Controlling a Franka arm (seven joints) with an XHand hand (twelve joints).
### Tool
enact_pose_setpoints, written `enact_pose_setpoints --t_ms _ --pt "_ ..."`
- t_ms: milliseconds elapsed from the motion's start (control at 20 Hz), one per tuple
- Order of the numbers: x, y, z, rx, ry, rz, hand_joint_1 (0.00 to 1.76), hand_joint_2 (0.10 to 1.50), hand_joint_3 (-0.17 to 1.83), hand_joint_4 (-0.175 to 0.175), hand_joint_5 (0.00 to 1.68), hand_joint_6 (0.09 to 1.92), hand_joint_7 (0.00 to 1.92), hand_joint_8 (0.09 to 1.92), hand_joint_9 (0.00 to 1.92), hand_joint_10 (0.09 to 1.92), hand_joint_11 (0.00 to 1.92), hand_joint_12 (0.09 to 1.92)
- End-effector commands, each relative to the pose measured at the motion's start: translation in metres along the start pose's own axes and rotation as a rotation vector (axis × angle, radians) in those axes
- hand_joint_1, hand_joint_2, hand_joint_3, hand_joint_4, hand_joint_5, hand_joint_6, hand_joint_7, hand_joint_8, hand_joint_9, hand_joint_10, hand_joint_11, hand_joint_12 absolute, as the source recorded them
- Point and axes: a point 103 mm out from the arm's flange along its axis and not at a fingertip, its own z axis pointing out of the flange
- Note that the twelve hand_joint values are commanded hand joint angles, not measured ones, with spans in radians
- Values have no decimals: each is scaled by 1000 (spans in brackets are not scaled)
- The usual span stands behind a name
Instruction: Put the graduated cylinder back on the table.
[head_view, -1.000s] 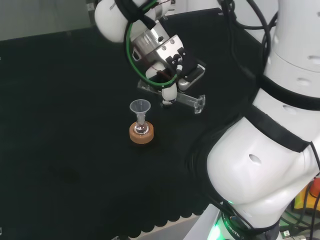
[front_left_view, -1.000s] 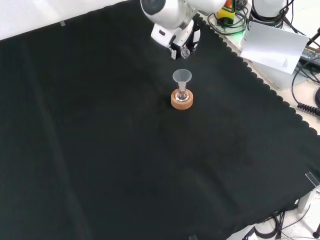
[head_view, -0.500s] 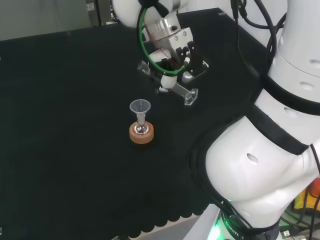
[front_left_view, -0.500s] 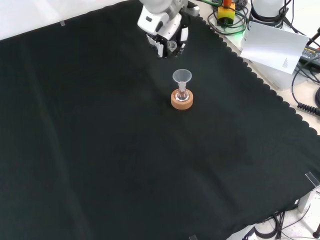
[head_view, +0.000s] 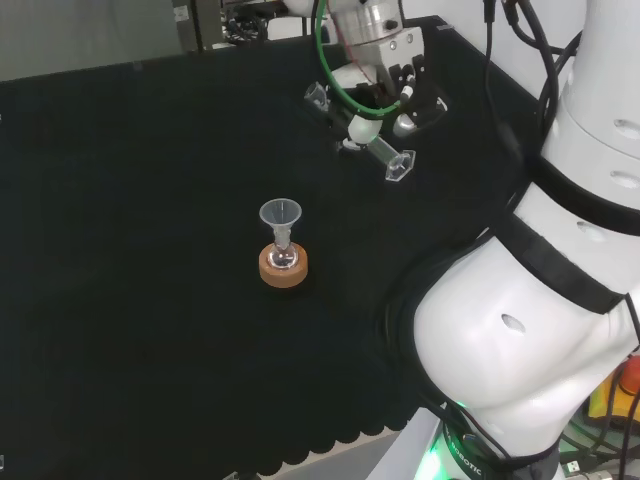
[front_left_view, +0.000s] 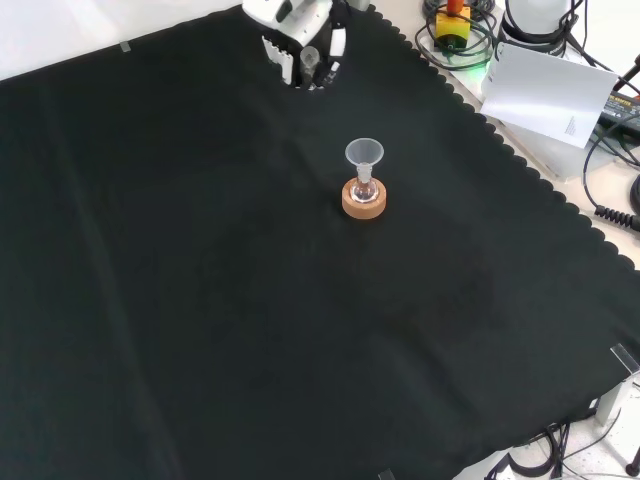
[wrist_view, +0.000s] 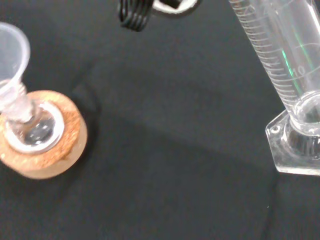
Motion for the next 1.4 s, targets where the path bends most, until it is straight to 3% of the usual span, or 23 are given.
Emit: enact_pose_setpoints --t_ms 50,550,1100,1400 --pt "-28 82 6 -169 184 -79 1139 906 504 -175 940 1169 1336 157 1458 87 1308 676" --pt "-41 111 10 -324 317 -112 1139 905 507 -175 939 1172 1335 159 1460 87 1310 677" --pt "-49 151 34 -415 448 -145 1139 904 510 -175 938 1173 1329 158 1455 87 1307 677" --pt "-54 169 45 -452 475 -147 1139 903 511 -175 938 1174 1322 157 1449 87 1301 676"
